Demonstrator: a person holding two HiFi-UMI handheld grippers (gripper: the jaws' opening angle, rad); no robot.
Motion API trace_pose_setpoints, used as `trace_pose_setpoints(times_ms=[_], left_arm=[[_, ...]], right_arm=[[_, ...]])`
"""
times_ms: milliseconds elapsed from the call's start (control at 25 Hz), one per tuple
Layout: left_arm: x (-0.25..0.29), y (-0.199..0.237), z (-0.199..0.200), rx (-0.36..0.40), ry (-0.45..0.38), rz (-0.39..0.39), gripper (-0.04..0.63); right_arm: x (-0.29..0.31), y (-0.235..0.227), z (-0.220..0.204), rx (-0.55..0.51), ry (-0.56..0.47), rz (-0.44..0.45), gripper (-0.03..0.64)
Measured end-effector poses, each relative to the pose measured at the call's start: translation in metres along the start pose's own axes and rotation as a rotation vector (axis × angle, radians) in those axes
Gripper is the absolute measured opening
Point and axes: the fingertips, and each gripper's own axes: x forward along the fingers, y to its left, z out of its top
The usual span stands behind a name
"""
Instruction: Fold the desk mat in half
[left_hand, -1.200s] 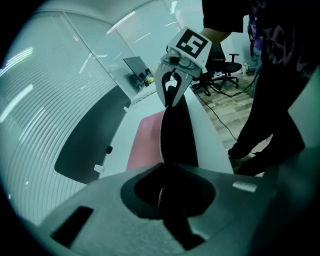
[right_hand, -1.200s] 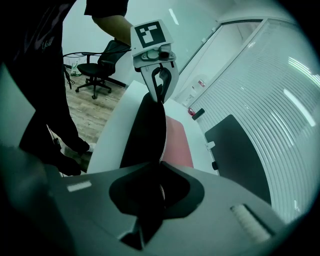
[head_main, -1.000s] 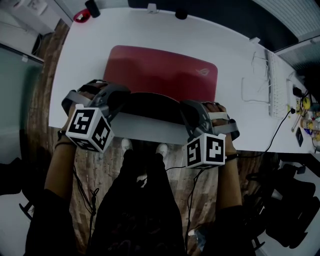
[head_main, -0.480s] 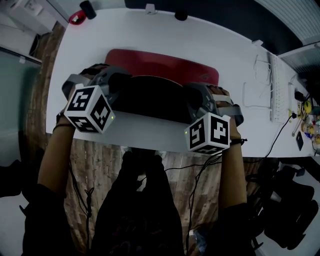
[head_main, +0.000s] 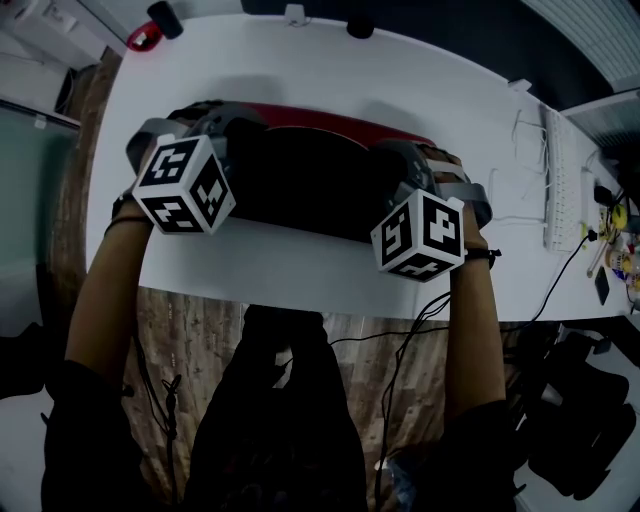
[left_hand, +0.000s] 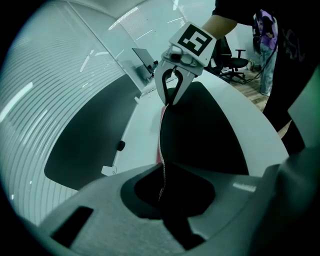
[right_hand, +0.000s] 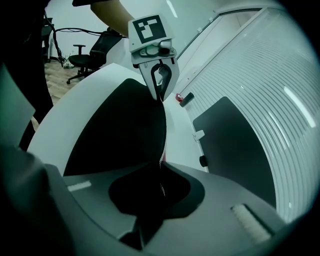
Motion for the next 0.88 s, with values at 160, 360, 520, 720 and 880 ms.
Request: trace_pose_setpoints(times_ms=[160,360,520,720,880], left_arm=[[0.015,0.01,-0.005,-0.012,0.019,0.001,0.022],[0.034,0.019,-0.014,-0.021,0.04,-0.021,0.022],[0.048,0.02,-0.019,-0.044,0.042,-0.036,0.022],[0.062,0.017,-0.027,-0.064,0.049,-0.051,0.023],[0.07,0.02,-0.03,-0.067,0.053,-0.056,0.023]], right_arm=[[0.015,-0.01,-0.008,-0.003,0.019,0.015,0.038],[0.036,-0.015,-0.018,-0.018,0.045,0.035,0.038],[0.048,-0.016,-0.025,-0.019,0.057,0.055,0.038],[0.062,-0.014,-0.028,-0.029,0.051,0.062,0.04],[0.07,-0.017,-0.031,-0.034,0.057,0.072,0.04]])
